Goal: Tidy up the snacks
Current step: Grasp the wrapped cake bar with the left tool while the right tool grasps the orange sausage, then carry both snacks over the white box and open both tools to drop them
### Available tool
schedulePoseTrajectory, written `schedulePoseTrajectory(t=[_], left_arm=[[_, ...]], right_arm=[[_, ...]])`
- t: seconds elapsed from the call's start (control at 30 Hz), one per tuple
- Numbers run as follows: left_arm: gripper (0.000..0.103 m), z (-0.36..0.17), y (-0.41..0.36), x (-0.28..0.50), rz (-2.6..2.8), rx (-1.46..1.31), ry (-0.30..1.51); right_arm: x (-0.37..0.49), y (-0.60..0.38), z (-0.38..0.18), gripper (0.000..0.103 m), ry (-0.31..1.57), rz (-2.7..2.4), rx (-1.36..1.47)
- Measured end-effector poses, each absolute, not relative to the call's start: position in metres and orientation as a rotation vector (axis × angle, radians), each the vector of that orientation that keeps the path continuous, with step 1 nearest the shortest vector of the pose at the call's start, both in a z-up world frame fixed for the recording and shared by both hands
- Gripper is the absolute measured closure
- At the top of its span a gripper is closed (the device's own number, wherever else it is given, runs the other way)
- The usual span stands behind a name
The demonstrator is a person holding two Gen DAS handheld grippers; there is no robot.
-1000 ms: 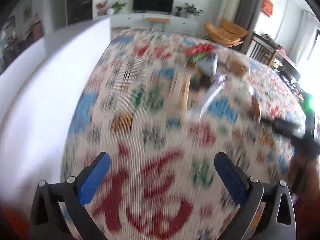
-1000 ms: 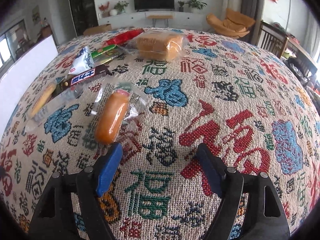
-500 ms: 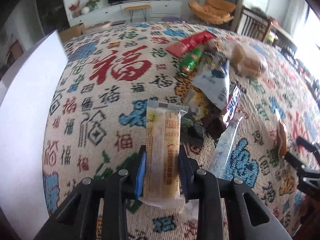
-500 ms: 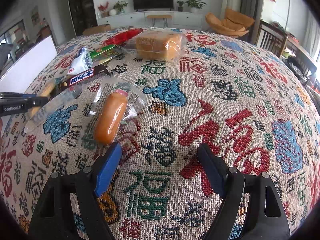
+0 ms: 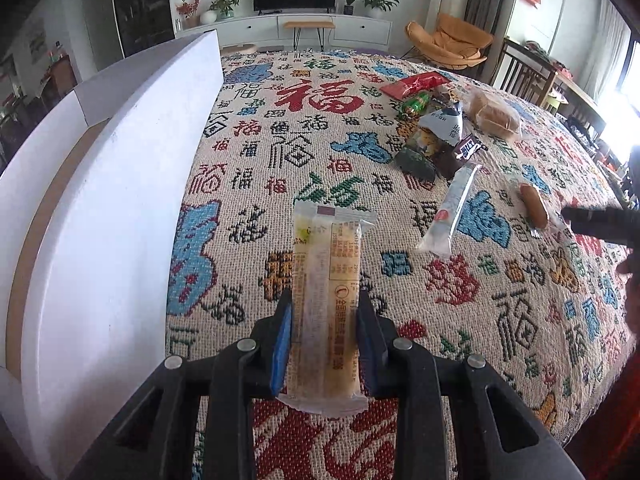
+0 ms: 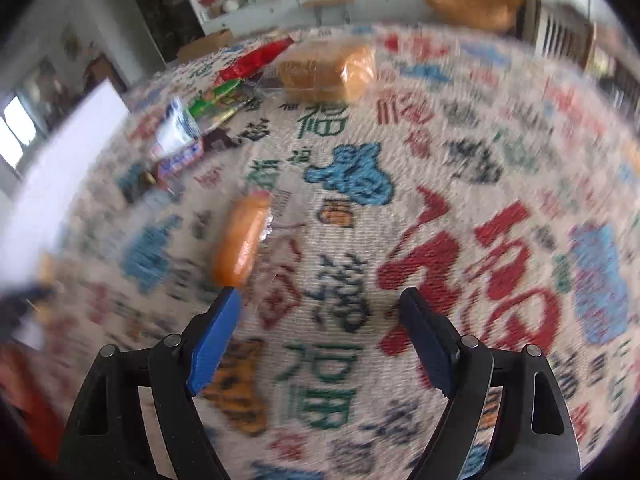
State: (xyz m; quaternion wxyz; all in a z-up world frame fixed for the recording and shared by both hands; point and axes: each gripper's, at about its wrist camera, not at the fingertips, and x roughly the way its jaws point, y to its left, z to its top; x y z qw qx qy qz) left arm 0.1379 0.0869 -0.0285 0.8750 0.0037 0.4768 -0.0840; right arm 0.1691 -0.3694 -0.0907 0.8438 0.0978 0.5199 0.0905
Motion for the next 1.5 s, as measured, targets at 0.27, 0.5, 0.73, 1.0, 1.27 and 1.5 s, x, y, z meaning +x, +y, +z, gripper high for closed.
schedulePoseTrajectory(t=[0.27, 0.5, 0.73, 1.0, 1.27, 1.5], left_arm=[[0.074, -0.04, 0.085, 0.124, -0.201, -0.078, 1.008], [0.074, -0.031, 0.085, 0.099, -0.236, -0.099, 0.972], [0.074, 0.01, 0.087, 0.091, -0.335, -0.213, 0.93], [0.074, 0.121, 0.217, 0.095, -0.209, -0.363, 0.765], [0.008, 0.128, 0.328, 0.111, 0.276, -0.196, 0.823], [0.008, 0.116, 0.282, 0.099, 0.153, -0.192, 0.794]], right_arm=[[0.232, -0.3, -0.098, 0.019, 1.316, 0.12, 0.116], [0.227, -0.301, -0.089, 0.062, 1.325, 0.075, 0.049], [0.204, -0.323, -0.044, 0.062, 1.251, 0.211, 0.255], [0.199, -0.169, 0.073, 0.061, 1.105, 0.667, 0.341], [0.172, -0.006, 0.161, 0.035, 0.893, 0.897, 0.181], [0.168, -0.089, 0.156, 0.026, 0.722, 0.695, 0.09]])
